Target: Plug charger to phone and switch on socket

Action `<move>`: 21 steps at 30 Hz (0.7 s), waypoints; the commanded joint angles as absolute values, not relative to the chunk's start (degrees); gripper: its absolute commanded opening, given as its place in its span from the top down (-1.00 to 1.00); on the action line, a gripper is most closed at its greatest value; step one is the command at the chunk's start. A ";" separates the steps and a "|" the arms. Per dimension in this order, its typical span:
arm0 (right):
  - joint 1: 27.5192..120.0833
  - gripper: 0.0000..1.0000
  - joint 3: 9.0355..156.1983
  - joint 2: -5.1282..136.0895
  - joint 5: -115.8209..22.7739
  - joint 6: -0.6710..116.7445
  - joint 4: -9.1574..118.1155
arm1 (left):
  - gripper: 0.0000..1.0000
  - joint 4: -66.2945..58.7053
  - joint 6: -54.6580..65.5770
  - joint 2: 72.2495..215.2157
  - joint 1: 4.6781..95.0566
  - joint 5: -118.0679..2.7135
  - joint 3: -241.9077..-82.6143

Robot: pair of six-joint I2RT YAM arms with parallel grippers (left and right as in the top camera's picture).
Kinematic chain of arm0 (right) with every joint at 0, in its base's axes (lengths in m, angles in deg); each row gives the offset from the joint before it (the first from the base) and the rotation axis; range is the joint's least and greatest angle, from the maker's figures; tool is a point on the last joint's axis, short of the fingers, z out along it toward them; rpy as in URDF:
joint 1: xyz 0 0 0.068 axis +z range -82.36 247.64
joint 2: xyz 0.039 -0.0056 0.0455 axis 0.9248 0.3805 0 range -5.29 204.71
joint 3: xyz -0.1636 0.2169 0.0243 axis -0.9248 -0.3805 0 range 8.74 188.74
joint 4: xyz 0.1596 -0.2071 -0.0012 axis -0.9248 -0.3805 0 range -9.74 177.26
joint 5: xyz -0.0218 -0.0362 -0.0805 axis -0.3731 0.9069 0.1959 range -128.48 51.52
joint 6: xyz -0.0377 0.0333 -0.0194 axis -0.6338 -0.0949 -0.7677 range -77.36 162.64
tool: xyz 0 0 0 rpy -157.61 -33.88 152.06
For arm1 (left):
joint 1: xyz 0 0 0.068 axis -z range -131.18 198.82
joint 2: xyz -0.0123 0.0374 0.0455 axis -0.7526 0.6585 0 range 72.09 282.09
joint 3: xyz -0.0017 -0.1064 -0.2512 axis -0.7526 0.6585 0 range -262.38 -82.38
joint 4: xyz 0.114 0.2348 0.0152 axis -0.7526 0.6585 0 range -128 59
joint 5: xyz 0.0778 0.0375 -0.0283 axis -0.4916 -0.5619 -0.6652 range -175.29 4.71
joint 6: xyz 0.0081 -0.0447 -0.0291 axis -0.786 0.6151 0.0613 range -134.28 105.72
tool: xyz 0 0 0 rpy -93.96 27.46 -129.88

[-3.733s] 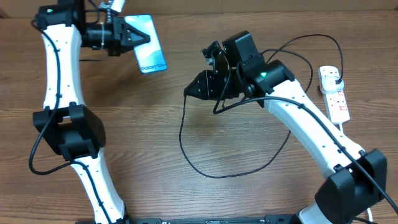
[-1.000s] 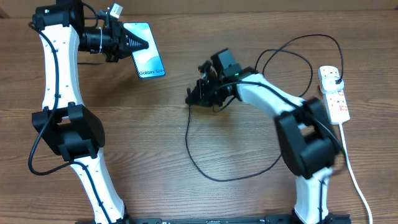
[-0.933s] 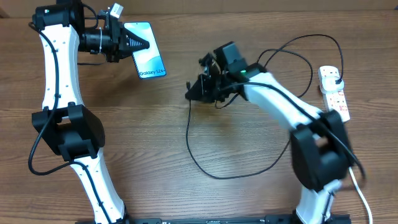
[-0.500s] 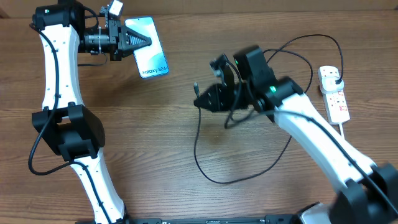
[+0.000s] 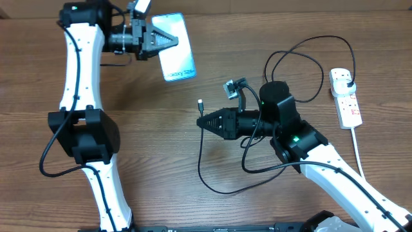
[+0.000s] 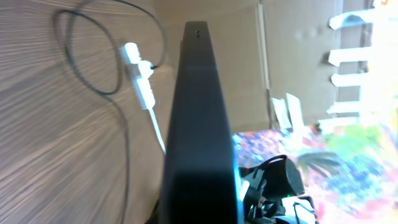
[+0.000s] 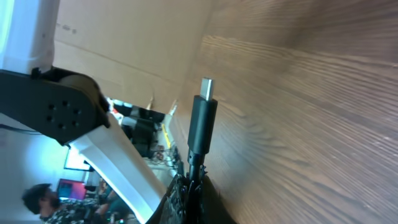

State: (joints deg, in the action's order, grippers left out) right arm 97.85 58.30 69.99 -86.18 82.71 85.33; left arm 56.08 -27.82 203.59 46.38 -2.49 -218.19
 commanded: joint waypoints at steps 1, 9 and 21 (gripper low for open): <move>98.82 0.92 57.91 69.73 -85.00 86.23 87.69 | 0.92 56.06 -29.35 201.31 47.50 4.33 -219.37; 99.52 0.92 57.91 69.73 -83.87 87.85 91.80 | 0.92 56.08 -29.35 201.31 49.48 4.33 -219.37; 99.49 0.92 57.91 69.73 -80.89 87.87 95.36 | 0.92 56.52 -29.30 201.31 51.91 4.31 -219.37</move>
State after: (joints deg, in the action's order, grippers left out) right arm 99.23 58.21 69.99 -82.34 87.65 94.58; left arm 56.34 -28.01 203.59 51.10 0.62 -218.19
